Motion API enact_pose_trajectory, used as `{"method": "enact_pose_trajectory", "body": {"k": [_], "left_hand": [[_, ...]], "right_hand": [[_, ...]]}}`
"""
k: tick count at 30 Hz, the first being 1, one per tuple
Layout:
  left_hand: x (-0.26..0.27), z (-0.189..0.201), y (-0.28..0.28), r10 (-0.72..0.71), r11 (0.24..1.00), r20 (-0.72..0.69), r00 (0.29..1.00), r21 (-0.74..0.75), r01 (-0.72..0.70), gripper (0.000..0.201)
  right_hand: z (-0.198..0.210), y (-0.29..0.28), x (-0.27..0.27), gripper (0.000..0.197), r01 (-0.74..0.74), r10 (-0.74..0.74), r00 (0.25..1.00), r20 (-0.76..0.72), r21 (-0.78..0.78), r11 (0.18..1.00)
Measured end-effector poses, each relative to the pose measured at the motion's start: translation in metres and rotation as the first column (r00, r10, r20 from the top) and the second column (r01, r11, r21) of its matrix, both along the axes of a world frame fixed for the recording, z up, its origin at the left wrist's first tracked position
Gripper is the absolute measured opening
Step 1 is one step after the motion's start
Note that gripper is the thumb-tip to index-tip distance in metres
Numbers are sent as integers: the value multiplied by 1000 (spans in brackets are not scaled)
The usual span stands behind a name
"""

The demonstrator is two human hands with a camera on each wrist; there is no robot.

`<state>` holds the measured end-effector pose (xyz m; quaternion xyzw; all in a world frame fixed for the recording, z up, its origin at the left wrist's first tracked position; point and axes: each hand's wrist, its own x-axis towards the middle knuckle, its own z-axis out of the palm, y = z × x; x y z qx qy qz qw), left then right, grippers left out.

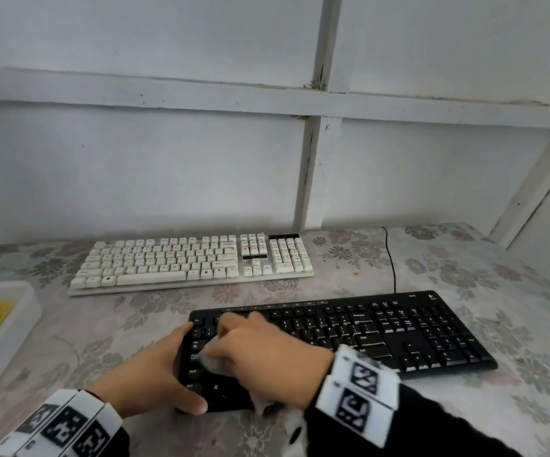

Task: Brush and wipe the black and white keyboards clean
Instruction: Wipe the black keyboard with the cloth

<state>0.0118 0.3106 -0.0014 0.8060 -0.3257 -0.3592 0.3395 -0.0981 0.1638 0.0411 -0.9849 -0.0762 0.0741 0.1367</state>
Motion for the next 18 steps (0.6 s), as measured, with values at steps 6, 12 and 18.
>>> {"method": "enact_pose_trajectory", "body": {"k": [6, 12, 18], "left_hand": [[2, -3, 1, 0, 1000, -6, 1000, -25, 0, 82], [3, -8, 4, 11, 1000, -32, 999, -16, -12, 89], [1, -4, 1, 2, 1000, -15, 1000, -20, -2, 84]], "right_hand": [[-6, 9, 3, 25, -19, 14, 997, -74, -68, 998], [-14, -41, -29, 21, 182, -191, 978, -88, -104, 978], [-6, -78, -44, 24, 335, -336, 934, -118, -30, 942]]}}
